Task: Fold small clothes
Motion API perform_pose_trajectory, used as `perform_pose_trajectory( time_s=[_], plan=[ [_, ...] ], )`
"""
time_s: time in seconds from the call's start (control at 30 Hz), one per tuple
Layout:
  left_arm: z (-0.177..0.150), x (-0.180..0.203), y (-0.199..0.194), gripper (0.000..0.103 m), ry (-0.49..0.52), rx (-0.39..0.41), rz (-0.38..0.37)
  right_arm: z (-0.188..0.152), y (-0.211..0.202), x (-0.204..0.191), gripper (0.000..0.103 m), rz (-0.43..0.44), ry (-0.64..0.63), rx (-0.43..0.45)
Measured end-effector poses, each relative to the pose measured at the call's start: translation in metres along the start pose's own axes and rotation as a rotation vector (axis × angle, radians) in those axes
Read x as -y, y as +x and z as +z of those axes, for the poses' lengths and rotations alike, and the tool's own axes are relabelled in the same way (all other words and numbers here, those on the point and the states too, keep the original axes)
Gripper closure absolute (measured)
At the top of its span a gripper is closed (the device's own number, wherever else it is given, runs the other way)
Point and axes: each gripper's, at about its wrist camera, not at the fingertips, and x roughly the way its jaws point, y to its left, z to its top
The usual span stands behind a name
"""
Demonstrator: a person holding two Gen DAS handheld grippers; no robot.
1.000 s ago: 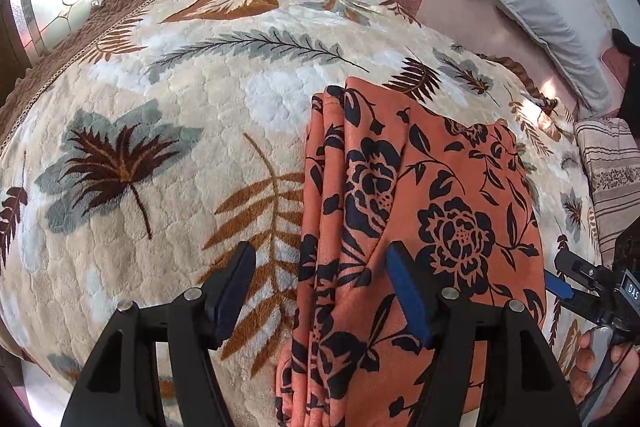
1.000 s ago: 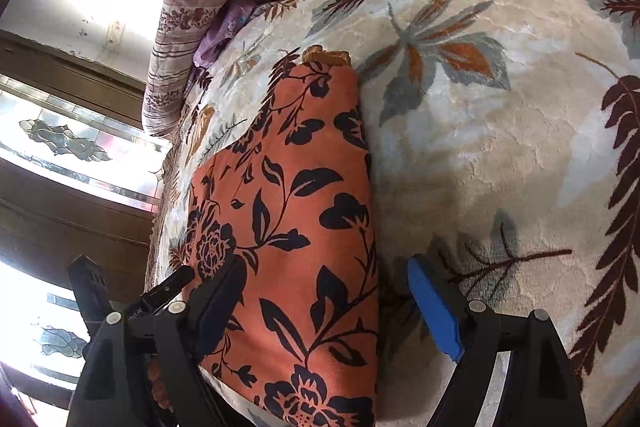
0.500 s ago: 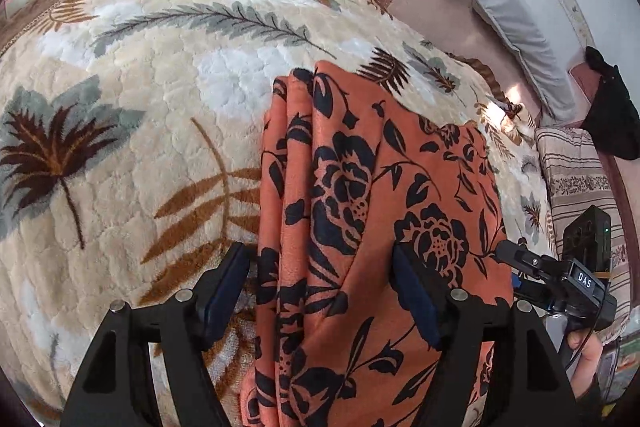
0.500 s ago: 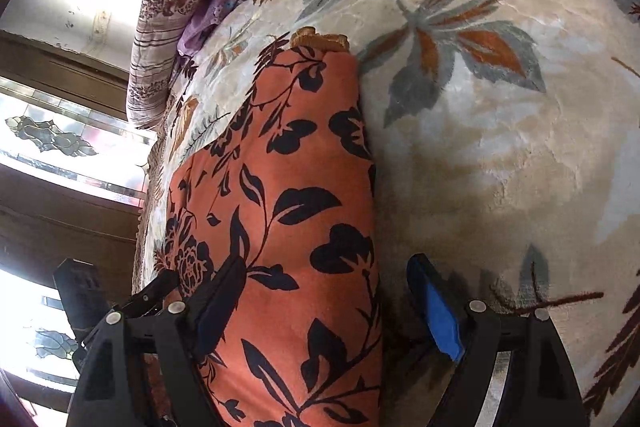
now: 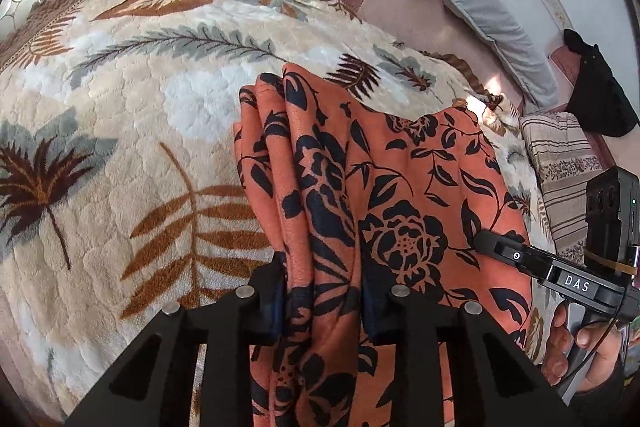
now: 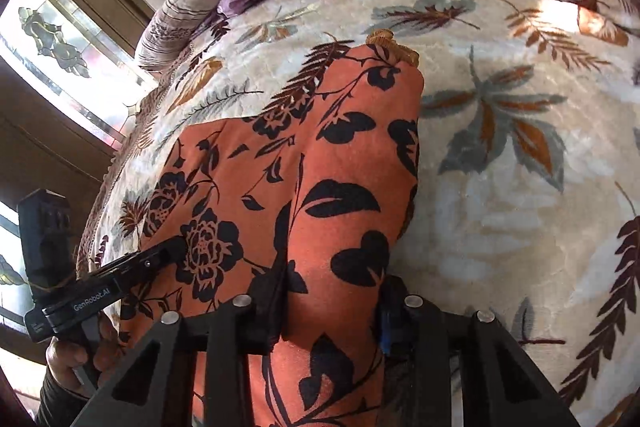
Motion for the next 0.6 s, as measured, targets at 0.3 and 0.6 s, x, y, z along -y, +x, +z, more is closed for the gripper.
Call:
perform_pose_trajectory(
  time_s=[0.3,0.6],
  plan=[
    [0.030,0.068,-0.004,0.073,0.105,0.076,-0.066,0.021,-0.068,0.026,0.067,-0.018,0.005,0.144],
    [0.016,0.048,0.051,0.048,0.048,-0.111,0.116,-0.006,-0.009,0.125,0.046,0.034,0.327,0.006]
  ],
)
